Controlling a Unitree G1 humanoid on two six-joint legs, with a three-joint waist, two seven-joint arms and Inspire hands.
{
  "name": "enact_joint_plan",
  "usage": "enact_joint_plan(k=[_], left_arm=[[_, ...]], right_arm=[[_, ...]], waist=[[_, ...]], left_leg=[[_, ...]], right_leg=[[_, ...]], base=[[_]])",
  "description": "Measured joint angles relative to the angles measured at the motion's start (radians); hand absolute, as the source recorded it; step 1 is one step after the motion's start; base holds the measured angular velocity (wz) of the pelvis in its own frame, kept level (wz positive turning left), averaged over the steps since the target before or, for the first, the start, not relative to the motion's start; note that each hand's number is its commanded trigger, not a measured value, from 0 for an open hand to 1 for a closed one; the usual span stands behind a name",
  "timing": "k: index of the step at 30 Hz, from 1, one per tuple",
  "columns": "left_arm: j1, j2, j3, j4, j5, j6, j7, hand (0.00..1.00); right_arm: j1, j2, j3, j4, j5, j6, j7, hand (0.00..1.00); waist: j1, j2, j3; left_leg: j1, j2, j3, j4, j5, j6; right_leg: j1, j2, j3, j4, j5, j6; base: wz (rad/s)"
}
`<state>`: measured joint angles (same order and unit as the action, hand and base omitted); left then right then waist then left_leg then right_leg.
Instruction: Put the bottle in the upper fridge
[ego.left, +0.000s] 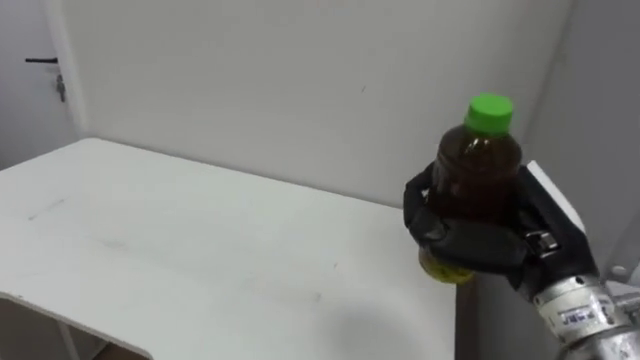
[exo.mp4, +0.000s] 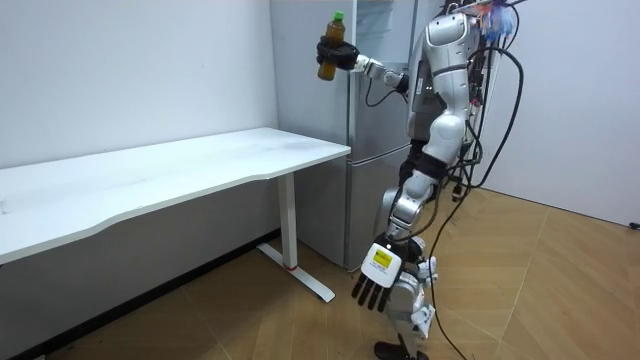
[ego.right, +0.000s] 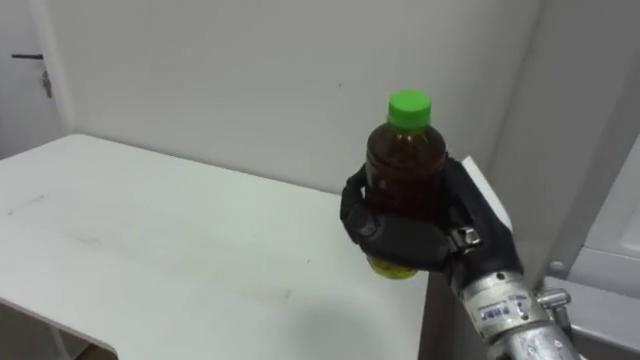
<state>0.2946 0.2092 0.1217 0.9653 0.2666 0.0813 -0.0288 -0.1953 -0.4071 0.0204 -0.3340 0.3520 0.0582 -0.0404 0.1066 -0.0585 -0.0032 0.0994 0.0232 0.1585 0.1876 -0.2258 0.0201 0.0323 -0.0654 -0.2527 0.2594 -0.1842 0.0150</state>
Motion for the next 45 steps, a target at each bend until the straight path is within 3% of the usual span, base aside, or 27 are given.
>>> enact_joint_plan(k=[8,13,19,23,28,45], left_arm=[[0.010,-0.001,0.014,0.026,0.009,-0.013,0.017,0.00],[0.023,-0.001,0.016,0.026,0.010,-0.020,0.050,0.00],[0.040,-0.002,0.041,0.026,0.010,-0.023,0.062,0.00],[0.042,-0.007,0.051,0.026,0.011,-0.024,0.073,0.00],[0.042,-0.035,0.093,0.021,0.011,-0.025,0.092,0.00],[0.063,-0.039,0.109,-0.013,0.011,-0.016,0.099,0.00]], right_arm=[[-0.002,-0.014,-0.104,-0.065,0.041,-0.001,-0.036,1.00],[-0.002,-0.059,-0.123,-0.114,0.041,-0.001,-0.069,1.00],[-0.002,-0.080,-0.171,-0.145,0.042,-0.001,-0.071,1.00],[-0.002,-0.118,-0.188,-0.163,0.045,-0.017,-0.073,1.00],[-0.001,-0.118,-0.203,-0.165,0.057,-0.034,-0.073,1.00],[0.023,-0.118,-0.204,-0.163,0.058,-0.042,-0.073,1.00]], waist=[[-0.048,-0.016,-0.0041],[-0.056,-0.024,-0.0040],[-0.092,-0.026,-0.0036],[-0.099,-0.024,-0.0027],[-0.105,-0.019,-0.0002],[-0.112,-0.011,-0.0004]], left_leg=[[0.007,0.002,0.004,-0.003,-0.001,-0.002],[0.016,0.002,0.007,-0.015,-0.001,-0.002],[0.017,0.003,0.012,-0.022,-0.002,-0.002],[0.018,0.006,0.030,-0.022,-0.005,-0.005],[0.020,0.008,0.034,-0.020,-0.006,-0.005],[0.022,0.014,0.030,-0.016,-0.007,-0.006]], right_leg=[[0.005,0.005,0.003,-0.004,0.001,-0.002],[0.005,0.006,0.007,-0.005,0.001,-0.002],[0.008,0.012,0.020,-0.021,0.005,-0.001],[0.003,0.016,0.031,-0.022,0.005,-0.001],[0.005,0.017,0.032,-0.025,0.006,-0.001],[0.020,0.020,0.012,-0.040,0.017,-0.004]], base=[[-0.03],[-0.02],[-0.03],[-0.10],[-0.03],[0.01]])
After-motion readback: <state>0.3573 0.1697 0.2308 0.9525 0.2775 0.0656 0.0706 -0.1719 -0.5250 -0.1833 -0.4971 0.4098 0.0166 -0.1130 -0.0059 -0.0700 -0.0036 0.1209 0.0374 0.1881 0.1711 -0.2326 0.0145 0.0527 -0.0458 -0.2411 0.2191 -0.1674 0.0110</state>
